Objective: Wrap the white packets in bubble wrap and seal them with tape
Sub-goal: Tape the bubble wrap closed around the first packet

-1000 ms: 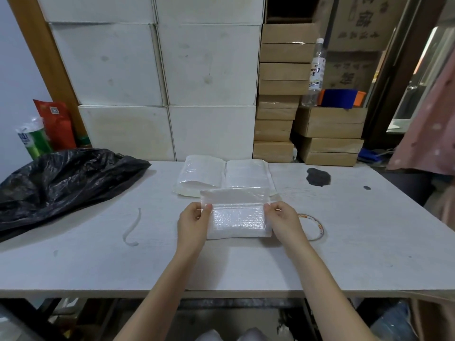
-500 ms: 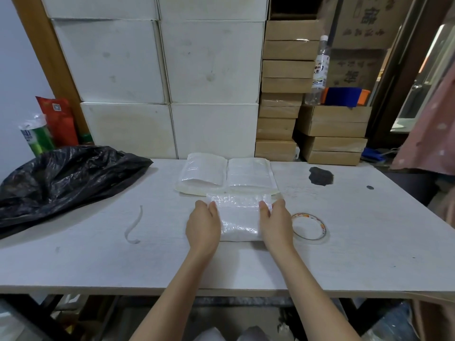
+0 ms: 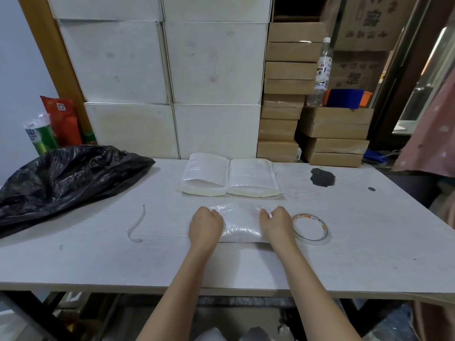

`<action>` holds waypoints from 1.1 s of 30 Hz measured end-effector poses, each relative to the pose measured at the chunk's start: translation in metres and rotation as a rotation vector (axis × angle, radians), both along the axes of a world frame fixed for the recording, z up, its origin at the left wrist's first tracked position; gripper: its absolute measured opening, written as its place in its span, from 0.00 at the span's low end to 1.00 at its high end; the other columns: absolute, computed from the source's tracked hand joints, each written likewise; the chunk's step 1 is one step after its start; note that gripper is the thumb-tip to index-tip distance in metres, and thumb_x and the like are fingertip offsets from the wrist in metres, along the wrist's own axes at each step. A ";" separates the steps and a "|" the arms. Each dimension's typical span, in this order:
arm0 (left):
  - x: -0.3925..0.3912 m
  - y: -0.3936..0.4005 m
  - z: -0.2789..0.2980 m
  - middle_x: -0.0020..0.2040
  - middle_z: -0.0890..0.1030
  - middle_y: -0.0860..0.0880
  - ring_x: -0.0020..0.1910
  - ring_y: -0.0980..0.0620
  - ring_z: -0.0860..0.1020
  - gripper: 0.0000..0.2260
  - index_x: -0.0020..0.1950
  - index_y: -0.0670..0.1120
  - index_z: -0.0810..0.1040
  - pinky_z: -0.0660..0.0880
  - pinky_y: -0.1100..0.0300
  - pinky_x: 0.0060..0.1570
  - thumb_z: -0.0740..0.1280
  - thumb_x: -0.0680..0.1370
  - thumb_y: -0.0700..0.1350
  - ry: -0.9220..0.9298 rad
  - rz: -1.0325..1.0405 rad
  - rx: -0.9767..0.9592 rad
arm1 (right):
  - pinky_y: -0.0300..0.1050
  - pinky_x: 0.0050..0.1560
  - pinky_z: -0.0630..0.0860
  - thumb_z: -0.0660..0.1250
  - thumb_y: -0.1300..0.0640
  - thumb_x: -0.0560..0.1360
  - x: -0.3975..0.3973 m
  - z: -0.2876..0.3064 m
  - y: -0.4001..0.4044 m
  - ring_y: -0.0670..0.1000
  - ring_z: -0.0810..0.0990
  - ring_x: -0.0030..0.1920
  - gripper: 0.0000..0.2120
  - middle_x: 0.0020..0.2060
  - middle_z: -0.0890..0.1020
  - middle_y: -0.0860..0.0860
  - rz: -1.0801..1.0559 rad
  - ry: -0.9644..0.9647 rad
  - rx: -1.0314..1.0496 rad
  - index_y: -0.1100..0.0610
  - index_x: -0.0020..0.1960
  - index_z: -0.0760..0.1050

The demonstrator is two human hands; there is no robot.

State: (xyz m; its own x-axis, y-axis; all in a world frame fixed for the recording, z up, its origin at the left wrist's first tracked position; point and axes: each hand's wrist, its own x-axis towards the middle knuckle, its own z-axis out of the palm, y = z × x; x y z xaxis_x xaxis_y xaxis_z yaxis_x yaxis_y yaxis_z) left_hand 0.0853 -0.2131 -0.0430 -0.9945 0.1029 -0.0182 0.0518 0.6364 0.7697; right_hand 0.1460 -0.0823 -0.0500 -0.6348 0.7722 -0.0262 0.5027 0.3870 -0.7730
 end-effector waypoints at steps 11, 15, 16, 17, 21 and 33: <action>0.003 0.003 0.003 0.52 0.78 0.38 0.52 0.39 0.76 0.07 0.43 0.40 0.65 0.67 0.55 0.41 0.53 0.79 0.42 0.017 -0.030 -0.130 | 0.46 0.74 0.49 0.49 0.47 0.81 -0.002 0.043 -0.017 0.51 0.53 0.76 0.24 0.76 0.58 0.53 0.424 -0.040 0.778 0.58 0.72 0.62; 0.002 0.002 0.001 0.51 0.78 0.39 0.51 0.39 0.76 0.12 0.51 0.36 0.71 0.72 0.53 0.47 0.53 0.79 0.42 0.025 -0.027 -0.158 | 0.45 0.75 0.42 0.45 0.47 0.82 -0.007 0.023 -0.027 0.49 0.47 0.77 0.26 0.77 0.54 0.52 0.612 -0.221 0.689 0.59 0.76 0.54; 0.003 0.002 0.001 0.51 0.78 0.39 0.51 0.39 0.76 0.11 0.51 0.37 0.71 0.71 0.53 0.46 0.53 0.79 0.43 0.026 -0.026 -0.168 | 0.45 0.75 0.44 0.45 0.48 0.82 -0.005 0.018 -0.025 0.49 0.49 0.77 0.25 0.77 0.56 0.52 0.590 -0.235 0.630 0.59 0.76 0.54; 0.003 0.003 0.001 0.51 0.79 0.40 0.51 0.40 0.76 0.11 0.49 0.38 0.71 0.70 0.54 0.45 0.53 0.79 0.43 0.032 -0.031 -0.180 | 0.44 0.75 0.47 0.45 0.50 0.82 -0.001 0.016 -0.023 0.49 0.52 0.76 0.24 0.76 0.58 0.52 0.567 -0.221 0.560 0.59 0.76 0.55; 0.003 0.007 0.012 0.52 0.79 0.42 0.52 0.42 0.77 0.10 0.52 0.39 0.72 0.71 0.55 0.47 0.53 0.79 0.41 0.058 -0.064 -0.315 | 0.43 0.69 0.60 0.46 0.52 0.82 0.008 0.013 -0.025 0.50 0.65 0.71 0.23 0.72 0.67 0.49 0.508 -0.134 0.413 0.56 0.74 0.60; 0.014 0.018 0.012 0.76 0.60 0.51 0.77 0.52 0.52 0.26 0.73 0.48 0.64 0.45 0.57 0.74 0.38 0.81 0.53 0.428 -0.658 -0.457 | 0.43 0.71 0.60 0.50 0.51 0.80 0.005 -0.004 -0.019 0.49 0.68 0.68 0.22 0.67 0.71 0.48 0.509 -0.087 0.399 0.53 0.72 0.63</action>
